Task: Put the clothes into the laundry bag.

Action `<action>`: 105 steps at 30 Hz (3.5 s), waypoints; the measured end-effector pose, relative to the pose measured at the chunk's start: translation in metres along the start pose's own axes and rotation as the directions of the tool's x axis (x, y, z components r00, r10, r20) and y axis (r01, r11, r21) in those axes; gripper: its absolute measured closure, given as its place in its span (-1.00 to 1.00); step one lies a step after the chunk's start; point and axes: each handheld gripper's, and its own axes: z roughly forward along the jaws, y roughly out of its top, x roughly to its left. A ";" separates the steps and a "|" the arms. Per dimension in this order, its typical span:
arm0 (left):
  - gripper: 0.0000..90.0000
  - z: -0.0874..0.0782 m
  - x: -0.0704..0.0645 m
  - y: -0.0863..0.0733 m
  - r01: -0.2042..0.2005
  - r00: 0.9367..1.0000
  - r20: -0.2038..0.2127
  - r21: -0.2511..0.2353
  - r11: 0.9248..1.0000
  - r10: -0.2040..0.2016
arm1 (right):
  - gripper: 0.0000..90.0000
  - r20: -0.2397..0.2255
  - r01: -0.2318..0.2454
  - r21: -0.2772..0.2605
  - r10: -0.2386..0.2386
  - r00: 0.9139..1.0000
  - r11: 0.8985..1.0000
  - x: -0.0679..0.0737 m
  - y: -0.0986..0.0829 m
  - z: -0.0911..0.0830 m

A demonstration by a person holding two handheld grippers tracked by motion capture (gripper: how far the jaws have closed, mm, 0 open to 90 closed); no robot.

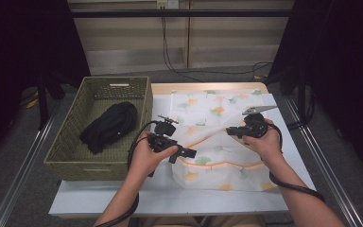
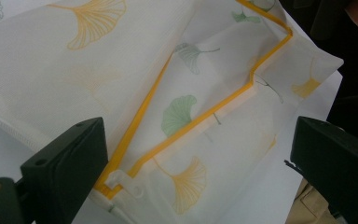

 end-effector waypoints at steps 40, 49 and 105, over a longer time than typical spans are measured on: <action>-0.92 -0.002 0.003 0.000 -0.024 1.000 0.000 0.008 1.000 0.024 | 1.00 0.028 0.009 -0.038 -0.008 1.000 0.999 -0.006 0.031 -0.011; -0.92 -0.003 0.001 0.000 -0.025 1.000 -0.005 0.004 1.000 0.025 | 1.00 0.032 0.005 -0.051 -0.003 0.999 0.999 -0.006 0.037 -0.011; -0.92 -0.038 0.017 0.019 -0.068 0.995 -0.068 0.036 0.997 0.070 | 1.00 0.030 -0.011 -0.098 0.014 0.999 0.995 -0.009 0.057 -0.023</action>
